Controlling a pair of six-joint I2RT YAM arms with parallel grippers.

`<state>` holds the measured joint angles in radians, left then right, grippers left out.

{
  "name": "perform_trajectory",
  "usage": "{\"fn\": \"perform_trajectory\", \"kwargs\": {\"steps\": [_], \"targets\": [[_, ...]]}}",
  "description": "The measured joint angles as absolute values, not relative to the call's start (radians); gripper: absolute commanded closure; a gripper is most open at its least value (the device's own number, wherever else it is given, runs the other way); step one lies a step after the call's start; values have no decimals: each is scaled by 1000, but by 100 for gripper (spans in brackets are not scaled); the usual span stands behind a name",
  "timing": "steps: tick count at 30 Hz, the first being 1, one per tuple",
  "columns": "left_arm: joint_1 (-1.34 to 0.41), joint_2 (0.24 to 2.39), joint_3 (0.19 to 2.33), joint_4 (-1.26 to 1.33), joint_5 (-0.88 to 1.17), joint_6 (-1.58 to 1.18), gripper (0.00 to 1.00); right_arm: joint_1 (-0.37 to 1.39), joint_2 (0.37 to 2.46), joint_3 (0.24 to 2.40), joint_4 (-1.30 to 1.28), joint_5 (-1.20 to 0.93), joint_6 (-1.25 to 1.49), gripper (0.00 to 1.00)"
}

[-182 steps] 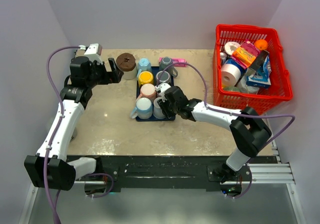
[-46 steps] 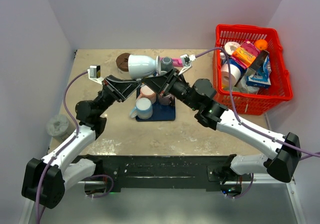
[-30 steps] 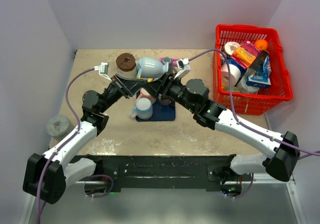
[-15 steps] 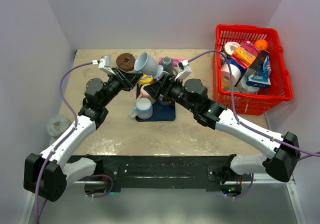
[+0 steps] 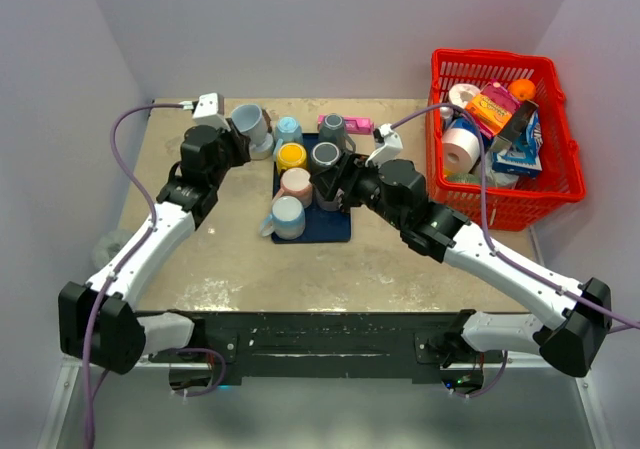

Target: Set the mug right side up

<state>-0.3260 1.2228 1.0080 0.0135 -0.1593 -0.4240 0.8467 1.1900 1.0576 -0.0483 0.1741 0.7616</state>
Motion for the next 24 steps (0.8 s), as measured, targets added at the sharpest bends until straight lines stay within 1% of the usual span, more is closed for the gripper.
{"fn": "perform_trajectory", "kwargs": {"steps": [4,10,16,24], "targets": [[-209,1303,1007,-40,-183,-397,100,797,1190,1058,-106,182,739,28],[-58,1349,960,-43,-267,-343,100,759,1190,1044,-138,193,715,28],[-19,1389,892,43,-280,-276,100,743,1190,1022,-165,191,706,28],[-7,1445,812,145,-266,-242,100,725,1161,1005,-168,191,694,28]]}}
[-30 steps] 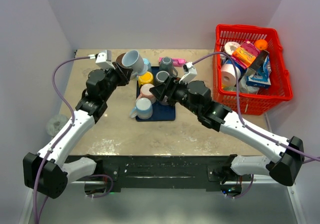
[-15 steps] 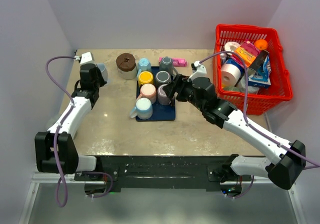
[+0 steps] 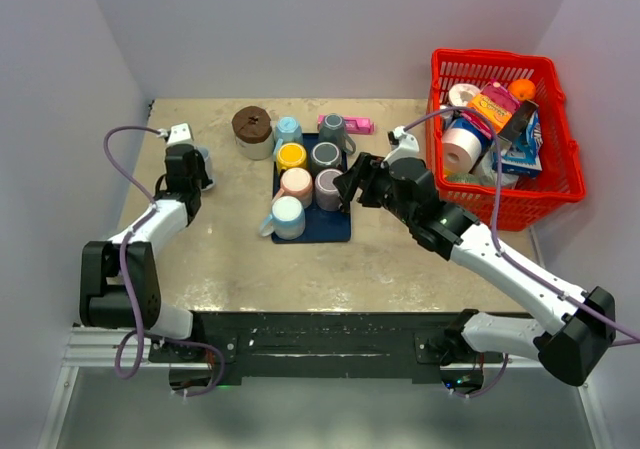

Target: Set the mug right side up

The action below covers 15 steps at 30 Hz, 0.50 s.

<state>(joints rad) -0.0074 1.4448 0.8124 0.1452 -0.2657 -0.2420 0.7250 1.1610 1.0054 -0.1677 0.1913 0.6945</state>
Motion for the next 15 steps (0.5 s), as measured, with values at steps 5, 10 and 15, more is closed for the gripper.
{"fn": "perform_trajectory", "kwargs": {"steps": [5,10,15], "targets": [[-7,1477,790,211,-249,-223,100,722,1148,1003,-168,191,694,28],[-7,1478,744,279,-193,-216,100,719,1148,1003,-169,191,694,28],[-7,1511,750,315,-159,-216,100,719,1146,1003,-169,191,694,27]]}}
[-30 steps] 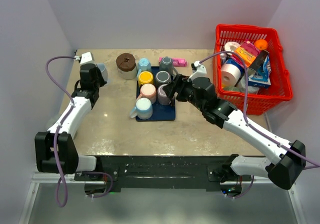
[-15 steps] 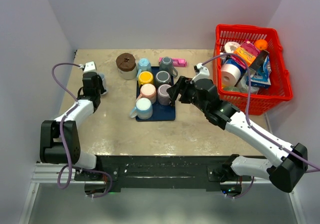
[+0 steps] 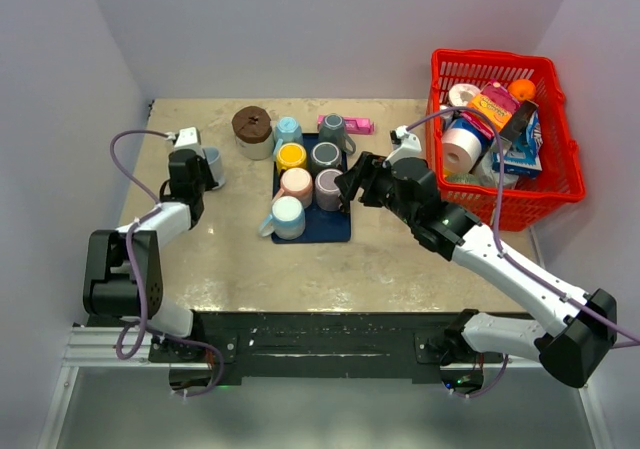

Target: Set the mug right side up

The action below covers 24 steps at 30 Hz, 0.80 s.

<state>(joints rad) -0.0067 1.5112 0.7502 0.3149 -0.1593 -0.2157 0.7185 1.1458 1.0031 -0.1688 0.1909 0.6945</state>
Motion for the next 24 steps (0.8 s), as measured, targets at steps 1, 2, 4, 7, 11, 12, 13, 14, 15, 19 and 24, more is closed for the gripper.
{"fn": "perform_trajectory", "kwargs": {"steps": [1,2,4,7,11,12,13,14,15,19,24], "targets": [[-7,1522,758,319,-150,-216,100,719,1145,1003,-170,191,694,27],[-6,1536,769,327,-131,-215,100,718,1144,1003,-170,191,694,27],[-5,1558,782,343,-94,-216,100,717,1144,1003,-170,191,694,27],[-6,1588,795,372,-47,-221,100,712,1144,1003,-171,191,694,27],[-17,1607,802,395,-34,-225,91,706,1144,1003,-172,190,694,27],[-22,1610,804,397,-38,-225,83,706,1144,1003,-172,190,693,27],[-28,1613,807,397,-41,-226,77,705,1144,1003,-173,190,693,27],[-31,1617,810,397,-44,-226,65,704,1144,1003,-173,190,691,27],[-36,1621,814,398,-48,-226,59,703,1144,1003,-173,189,691,26],[-53,1625,817,400,-57,-242,45,699,1144,1003,-174,188,691,25],[-60,1625,817,396,-65,-248,26,698,1143,1003,-188,188,692,23]]}}
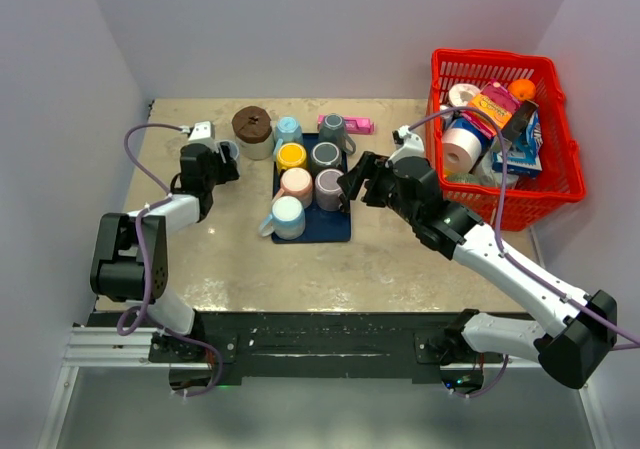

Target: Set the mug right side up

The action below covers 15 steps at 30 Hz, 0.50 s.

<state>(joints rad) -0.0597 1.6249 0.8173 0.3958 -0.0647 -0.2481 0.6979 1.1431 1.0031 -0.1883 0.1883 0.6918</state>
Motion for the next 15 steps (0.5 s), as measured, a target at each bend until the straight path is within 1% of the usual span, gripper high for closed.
{"fn": "perform_trajectory", "kwargs": {"steps": [4,5,6,10,15], "targets": [[-60,1618,817,390,-68,-251,13,697,1142,1003,-214,188,691,21],[-60,1610,817,383,-69,-253,4,696,1141,1003,-220,187,691,20],[-60,1600,817,377,-71,-253,1,695,1139,1003,-228,187,691,20],[-60,1539,818,339,-83,-268,1,693,1131,1003,-252,188,669,16],[-60,1412,867,207,-90,-297,1,693,1138,1012,-297,188,610,11]]}}
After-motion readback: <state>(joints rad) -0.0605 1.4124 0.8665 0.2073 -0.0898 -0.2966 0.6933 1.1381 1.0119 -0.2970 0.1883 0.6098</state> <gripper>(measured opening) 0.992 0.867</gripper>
